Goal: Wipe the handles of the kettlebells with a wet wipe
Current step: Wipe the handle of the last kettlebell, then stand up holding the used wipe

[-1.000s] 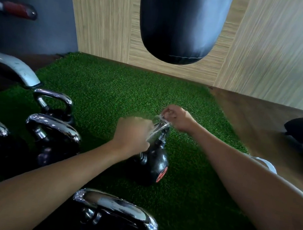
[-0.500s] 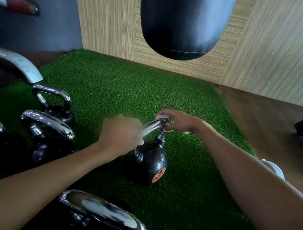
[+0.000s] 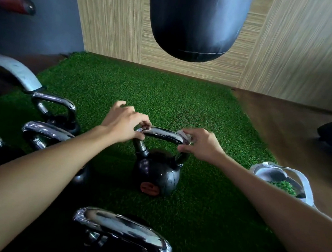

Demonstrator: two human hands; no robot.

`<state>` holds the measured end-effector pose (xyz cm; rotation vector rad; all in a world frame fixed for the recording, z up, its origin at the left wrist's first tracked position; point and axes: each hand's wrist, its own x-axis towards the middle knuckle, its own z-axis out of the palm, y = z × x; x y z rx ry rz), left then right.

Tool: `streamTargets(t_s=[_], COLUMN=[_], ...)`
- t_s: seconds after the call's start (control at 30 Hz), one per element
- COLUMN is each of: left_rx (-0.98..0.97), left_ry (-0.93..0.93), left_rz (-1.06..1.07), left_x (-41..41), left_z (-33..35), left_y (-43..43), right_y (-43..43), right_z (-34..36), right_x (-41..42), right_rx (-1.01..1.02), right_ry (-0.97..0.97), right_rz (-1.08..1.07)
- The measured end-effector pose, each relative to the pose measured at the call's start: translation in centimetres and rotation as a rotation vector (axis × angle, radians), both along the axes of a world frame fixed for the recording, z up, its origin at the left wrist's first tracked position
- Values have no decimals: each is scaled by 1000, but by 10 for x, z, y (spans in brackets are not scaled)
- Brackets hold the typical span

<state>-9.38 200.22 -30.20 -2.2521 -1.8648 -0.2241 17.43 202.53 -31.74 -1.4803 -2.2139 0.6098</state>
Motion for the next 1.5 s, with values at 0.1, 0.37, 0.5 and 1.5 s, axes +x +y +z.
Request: streamTargets(t_s=[0.1, 0.37, 0.5, 1.5], left_rx=[-4, -172, -162, 84], left_ry=[-44, -422, -348, -667], left_rz=[6, -29, 44, 1251], left_x=[4, 1, -11, -168], left_z=[-2, 8, 28, 768], left_y=[-2, -11, -49, -523], right_y=[-5, -19, -37, -331], right_z=[0, 35, 67, 782], right_x=[-1, 6, -25, -362], right_rx=[4, 122, 197, -32], right_ry=[16, -48, -238, -80], right_rz=[-1, -29, -17, 939])
